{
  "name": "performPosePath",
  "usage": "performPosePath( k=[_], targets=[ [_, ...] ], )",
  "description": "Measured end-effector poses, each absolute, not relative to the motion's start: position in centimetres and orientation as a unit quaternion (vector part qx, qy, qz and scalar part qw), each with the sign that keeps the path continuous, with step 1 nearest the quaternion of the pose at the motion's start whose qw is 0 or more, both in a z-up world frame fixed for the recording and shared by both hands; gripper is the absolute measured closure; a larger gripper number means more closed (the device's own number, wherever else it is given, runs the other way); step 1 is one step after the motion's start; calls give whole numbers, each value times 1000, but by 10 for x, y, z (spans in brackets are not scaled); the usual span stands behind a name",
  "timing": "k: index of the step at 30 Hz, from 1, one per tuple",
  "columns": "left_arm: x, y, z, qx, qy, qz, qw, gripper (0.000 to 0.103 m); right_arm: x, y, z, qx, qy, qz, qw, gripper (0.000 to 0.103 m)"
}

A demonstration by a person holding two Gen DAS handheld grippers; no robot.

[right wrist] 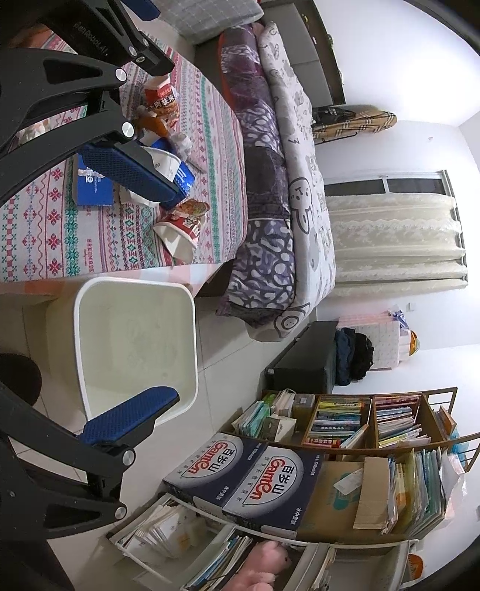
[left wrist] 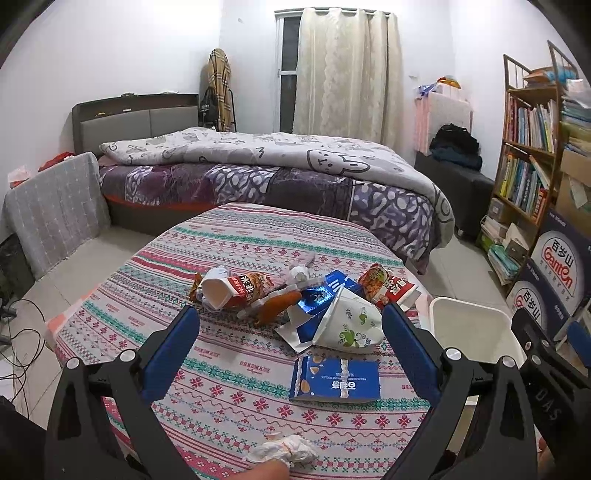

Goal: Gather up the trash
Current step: 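Move both tools over the trash on the table, then lower the left tool onto the crumpled white tissue and close it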

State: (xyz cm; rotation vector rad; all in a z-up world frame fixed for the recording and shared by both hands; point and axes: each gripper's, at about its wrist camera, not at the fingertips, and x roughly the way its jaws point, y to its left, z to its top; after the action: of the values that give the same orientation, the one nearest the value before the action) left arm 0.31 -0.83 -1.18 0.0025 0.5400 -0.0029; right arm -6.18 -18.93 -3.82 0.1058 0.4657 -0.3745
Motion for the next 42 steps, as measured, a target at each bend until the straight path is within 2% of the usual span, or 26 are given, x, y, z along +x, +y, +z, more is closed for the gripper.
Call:
performPosePath(
  k=[7, 36, 42],
  targets=[
    [5, -16, -15, 40, 275, 3, 961, 7, -61, -198, -35, 59, 234, -189, 952, 7],
    [9, -23, -18, 22, 279, -13, 960, 7, -58, -208, -43, 71, 256, -191, 945, 7],
    [19, -24, -26, 47, 318, -13, 947, 7, -54, -208, -47, 72, 274, -189, 940, 7]
  ],
)
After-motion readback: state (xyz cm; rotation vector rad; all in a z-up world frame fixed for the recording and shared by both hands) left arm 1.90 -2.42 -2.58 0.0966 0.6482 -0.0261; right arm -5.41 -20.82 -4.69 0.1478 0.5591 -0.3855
